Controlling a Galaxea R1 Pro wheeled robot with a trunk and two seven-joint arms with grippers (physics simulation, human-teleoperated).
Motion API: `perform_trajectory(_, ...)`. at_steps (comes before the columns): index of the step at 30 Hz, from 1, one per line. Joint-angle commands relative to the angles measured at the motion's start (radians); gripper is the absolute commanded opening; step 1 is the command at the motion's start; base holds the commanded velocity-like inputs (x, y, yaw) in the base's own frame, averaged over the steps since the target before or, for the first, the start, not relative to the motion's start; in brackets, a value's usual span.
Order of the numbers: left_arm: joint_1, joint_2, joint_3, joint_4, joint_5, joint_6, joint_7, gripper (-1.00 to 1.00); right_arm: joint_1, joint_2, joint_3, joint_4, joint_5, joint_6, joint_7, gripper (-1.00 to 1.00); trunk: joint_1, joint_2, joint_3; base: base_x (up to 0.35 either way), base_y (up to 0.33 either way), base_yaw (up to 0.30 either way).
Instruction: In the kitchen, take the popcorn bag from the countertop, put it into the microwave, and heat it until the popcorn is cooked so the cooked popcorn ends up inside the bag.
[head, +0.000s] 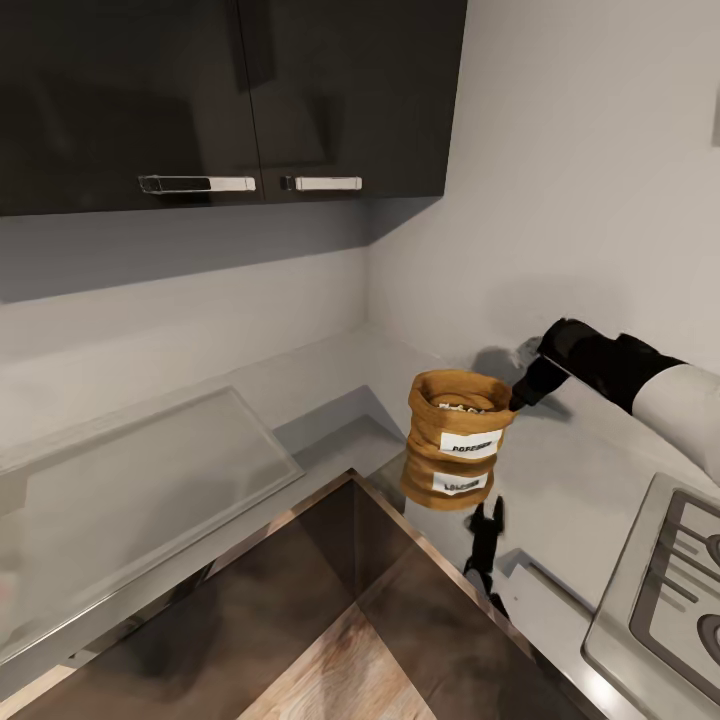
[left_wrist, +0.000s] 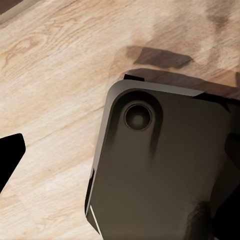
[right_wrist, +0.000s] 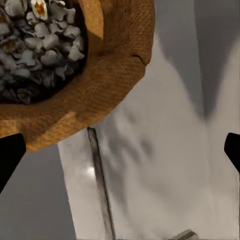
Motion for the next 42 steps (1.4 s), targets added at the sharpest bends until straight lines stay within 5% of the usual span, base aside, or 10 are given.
perform_trajectory(1, 0.000, 0.000, 0.002, 0.000, 0.001, -0.002, 0.000, 1.00, -0.003, 0.017, 0.005, 0.029, 0.058, -0.037, 0.060, 1.00, 0.000, -0.001, -0.001, 0.000, 0.000, 0.000)
perform_trajectory(5, 0.000, 0.000, 0.002, 0.000, 0.002, -0.002, 0.000, 1.00, -0.030, 0.045, 0.001, 0.061, 0.117, -0.077, 0.124, 1.00, 0.000, -0.001, -0.001, 0.000, 0.000, 0.000)
perform_trajectory(10, 0.000, 0.000, 0.002, 0.000, 0.001, -0.002, -0.001, 1.00, -0.036, 0.043, -0.076, 0.062, 0.125, -0.080, 0.127, 1.00, 0.000, -0.001, -0.001, 0.000, 0.000, 0.000)
perform_trajectory(20, 0.000, 0.000, 0.002, 0.000, 0.002, -0.002, 0.000, 1.00, -0.037, 0.044, -0.093, 0.066, 0.127, -0.082, 0.114, 1.00, 0.000, -0.001, -0.001, 0.000, 0.000, 0.000)
perform_trajectory(25, 0.000, 0.000, 0.003, 0.000, 0.002, -0.002, 0.000, 1.00, -0.045, 0.050, -0.204, 0.089, 0.128, -0.082, 0.097, 1.00, 0.000, -0.001, -0.001, 0.000, 0.000, 0.000)
perform_trajectory(30, 0.000, 0.000, 0.003, 0.000, 0.003, -0.002, 0.000, 1.00, -0.046, 0.072, -0.215, 0.109, 0.128, -0.099, 0.104, 1.00, 0.000, -0.001, -0.001, 0.060, 0.000, 0.000)
perform_trajectory(42, 0.000, 0.000, 0.004, 0.001, 0.003, -0.001, 0.000, 1.00, -0.046, 0.074, -0.210, 0.110, 0.158, -0.100, 0.115, 1.00, 0.000, -0.001, -0.001, 0.116, 0.000, 0.000)
